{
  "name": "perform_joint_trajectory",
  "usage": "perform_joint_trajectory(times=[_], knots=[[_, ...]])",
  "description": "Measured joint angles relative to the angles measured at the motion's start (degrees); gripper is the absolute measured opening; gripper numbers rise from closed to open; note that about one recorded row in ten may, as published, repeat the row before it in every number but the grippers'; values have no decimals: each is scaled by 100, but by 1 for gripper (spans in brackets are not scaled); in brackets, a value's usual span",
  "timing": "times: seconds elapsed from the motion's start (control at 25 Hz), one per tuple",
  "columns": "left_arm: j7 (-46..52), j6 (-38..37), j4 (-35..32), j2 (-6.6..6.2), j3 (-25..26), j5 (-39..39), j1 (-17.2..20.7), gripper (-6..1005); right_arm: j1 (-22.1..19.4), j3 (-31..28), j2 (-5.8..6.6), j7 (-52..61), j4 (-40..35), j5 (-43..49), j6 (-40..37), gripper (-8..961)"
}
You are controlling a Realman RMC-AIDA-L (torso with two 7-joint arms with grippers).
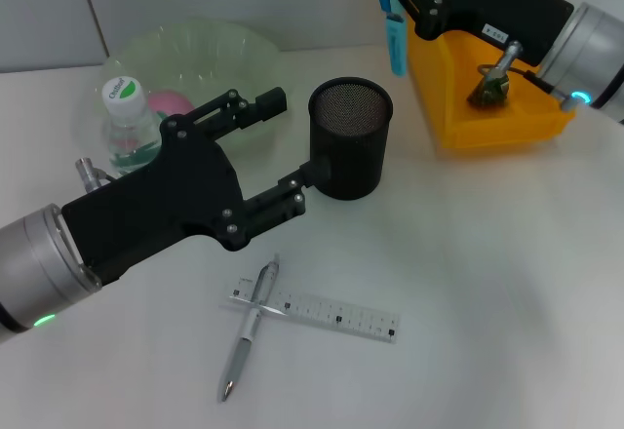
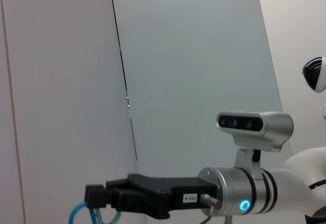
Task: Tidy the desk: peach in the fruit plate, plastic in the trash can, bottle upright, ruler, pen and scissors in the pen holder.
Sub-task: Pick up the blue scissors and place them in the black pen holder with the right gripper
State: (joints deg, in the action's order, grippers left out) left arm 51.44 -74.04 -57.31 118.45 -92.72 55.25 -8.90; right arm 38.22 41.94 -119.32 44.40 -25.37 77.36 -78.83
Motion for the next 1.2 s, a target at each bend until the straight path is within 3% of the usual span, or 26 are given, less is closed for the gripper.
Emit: perform_joint_trajectory(times=[0.56, 1.2], knots=[[-10, -64, 438, -7, -20, 14, -403, 670, 259, 25, -13, -625, 885, -188, 207, 123], [-383, -507, 1147, -70, 180, 167, -631, 666, 241, -3, -12, -759, 1043, -275, 338, 130]])
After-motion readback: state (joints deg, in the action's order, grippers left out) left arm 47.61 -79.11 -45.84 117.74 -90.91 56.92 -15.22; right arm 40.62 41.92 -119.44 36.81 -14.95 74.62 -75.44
